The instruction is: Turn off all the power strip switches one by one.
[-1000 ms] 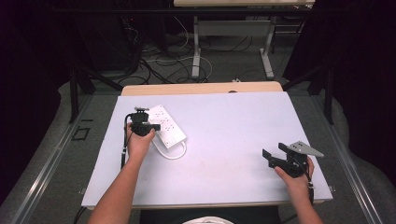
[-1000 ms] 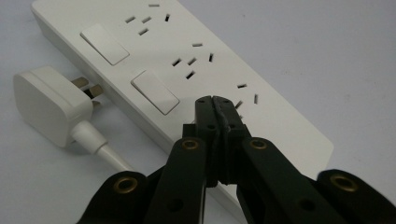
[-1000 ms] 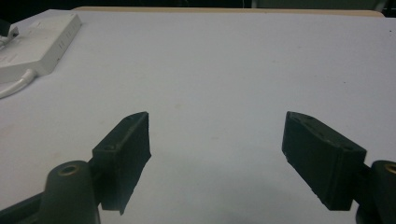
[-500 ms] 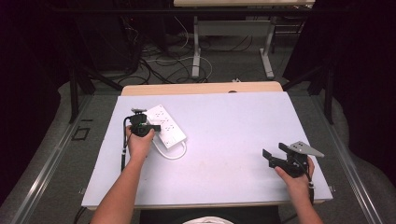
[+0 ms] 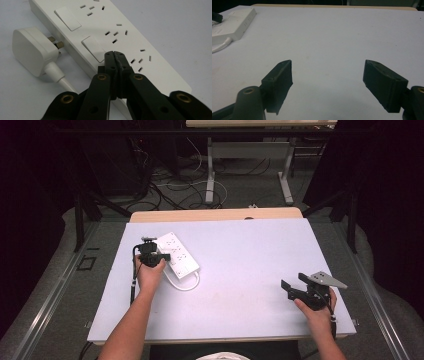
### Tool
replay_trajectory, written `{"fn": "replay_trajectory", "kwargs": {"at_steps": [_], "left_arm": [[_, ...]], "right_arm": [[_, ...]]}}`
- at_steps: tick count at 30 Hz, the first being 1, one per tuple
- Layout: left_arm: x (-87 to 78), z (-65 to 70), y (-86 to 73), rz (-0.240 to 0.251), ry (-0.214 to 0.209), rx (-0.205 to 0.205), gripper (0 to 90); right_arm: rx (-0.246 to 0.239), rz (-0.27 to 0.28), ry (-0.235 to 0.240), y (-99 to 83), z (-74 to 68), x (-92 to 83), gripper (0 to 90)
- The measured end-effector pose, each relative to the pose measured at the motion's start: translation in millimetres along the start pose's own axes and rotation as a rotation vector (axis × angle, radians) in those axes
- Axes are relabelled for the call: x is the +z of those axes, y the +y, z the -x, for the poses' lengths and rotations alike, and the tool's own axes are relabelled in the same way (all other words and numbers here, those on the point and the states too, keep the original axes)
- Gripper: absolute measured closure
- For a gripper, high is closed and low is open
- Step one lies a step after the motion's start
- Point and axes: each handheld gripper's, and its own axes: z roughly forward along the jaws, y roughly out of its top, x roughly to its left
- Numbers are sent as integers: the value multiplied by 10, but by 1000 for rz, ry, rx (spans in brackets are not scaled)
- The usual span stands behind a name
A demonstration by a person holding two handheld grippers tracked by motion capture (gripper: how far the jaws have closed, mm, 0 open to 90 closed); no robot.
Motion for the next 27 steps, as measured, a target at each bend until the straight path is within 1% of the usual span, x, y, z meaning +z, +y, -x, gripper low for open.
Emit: {"fn": "replay_trajectory", "kwargs": {"at_steps": [1,2,3,5,6,10,11,12,13,14,15,16,17,18,19,21,22,23,24,25,26,27], "left_arm": [[4,4,-1,6,-1,-8,900],[5,3,-1,7,-2,-6,900],[0,-4,1,0,-3,4,900],[0,-9,3,-2,-7,7,900],[4,-7,5,2,-9,1,900],[14,6,5,12,-3,11,900],[15,8,6,12,-7,9,900],[20,15,6,15,-18,-4,900],[18,13,12,15,-23,-4,900],[7,9,21,14,-25,-4,900],[-9,7,35,2,-40,-14,900],[-17,2,45,6,-39,-11,900],[-22,5,53,16,-37,-16,900],[-27,7,62,27,-33,-15,900],[-48,3,78,20,-37,-10,900],[-77,7,104,24,-43,-16,900],[-80,14,111,43,-39,-25,900],[-95,8,124,45,-32,-15,900],[-123,2,146,27,-37,-11,900],[-136,3,159,29,-37,-12,900],[-137,9,168,50,-33,-17,900],[-153,13,184,53,-33,-20,900]], "right_arm": [[7,-8,0,0,-4,-2,229],[14,-13,1,-2,-12,2,229],[14,-13,1,-2,-12,2,229],[6,-12,7,-2,-11,4,229],[9,-9,4,-1,-14,6,229],[13,-8,3,-4,-12,3,229],[4,-5,3,-2,-4,2,229],[5,-3,1,-1,-3,1,229],[6,-5,-3,0,-2,-1,229],[6,-5,-6,-1,0,0,229],[11,1,1,-5,0,7,229],[11,13,-4,-10,-2,18,229],[10,0,3,-5,0,8,229],[10,0,3,-5,0,8,229],[9,-8,-4,-1,-3,-1,229],[9,-8,-4,-1,-4,-1,229],[9,-8,-4,-1,-4,-1,229],[9,-5,0,-3,-4,2,229],[6,-6,0,-3,-2,1,229],[4,-4,1,-2,-3,1,229],[4,-4,2,-2,-4,2,229],[4,-4,2,-2,-4,2,229]]}}
